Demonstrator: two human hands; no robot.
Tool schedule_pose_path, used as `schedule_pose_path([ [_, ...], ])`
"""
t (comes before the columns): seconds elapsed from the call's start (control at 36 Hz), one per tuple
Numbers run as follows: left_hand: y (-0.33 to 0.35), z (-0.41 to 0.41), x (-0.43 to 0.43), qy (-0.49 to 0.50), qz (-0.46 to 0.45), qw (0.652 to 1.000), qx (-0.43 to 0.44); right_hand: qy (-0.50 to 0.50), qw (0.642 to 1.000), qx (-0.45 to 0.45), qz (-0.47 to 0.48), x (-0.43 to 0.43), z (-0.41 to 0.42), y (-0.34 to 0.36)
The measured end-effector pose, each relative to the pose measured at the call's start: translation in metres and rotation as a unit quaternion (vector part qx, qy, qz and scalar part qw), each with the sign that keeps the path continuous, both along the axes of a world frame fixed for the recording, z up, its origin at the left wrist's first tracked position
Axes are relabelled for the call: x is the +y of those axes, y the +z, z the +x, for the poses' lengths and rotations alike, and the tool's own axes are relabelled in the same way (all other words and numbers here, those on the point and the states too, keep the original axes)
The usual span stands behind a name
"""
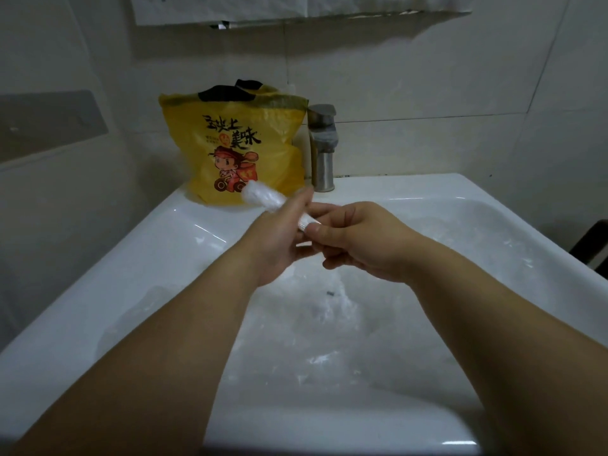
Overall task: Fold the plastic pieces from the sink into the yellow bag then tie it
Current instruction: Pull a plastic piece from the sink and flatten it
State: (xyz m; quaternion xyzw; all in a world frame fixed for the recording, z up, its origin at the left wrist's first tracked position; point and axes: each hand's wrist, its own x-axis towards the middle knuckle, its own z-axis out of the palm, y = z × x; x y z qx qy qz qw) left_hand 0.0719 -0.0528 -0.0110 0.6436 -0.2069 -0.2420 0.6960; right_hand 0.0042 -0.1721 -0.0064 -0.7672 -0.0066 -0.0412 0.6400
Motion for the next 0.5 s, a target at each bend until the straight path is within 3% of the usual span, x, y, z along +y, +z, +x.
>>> schedule_pose_path([
  [0.25,0.002,0.016,0.011,0.205,-0.050,0.977,-0.041,-0.027,0.999,0.044,0.002,-0.014,0.001,0.004],
  [0.5,0.004,0.021,0.016,0.138,-0.093,0.986,-0.016,-0.076,0.995,0.049,0.036,-0.029,0.005,0.002],
])
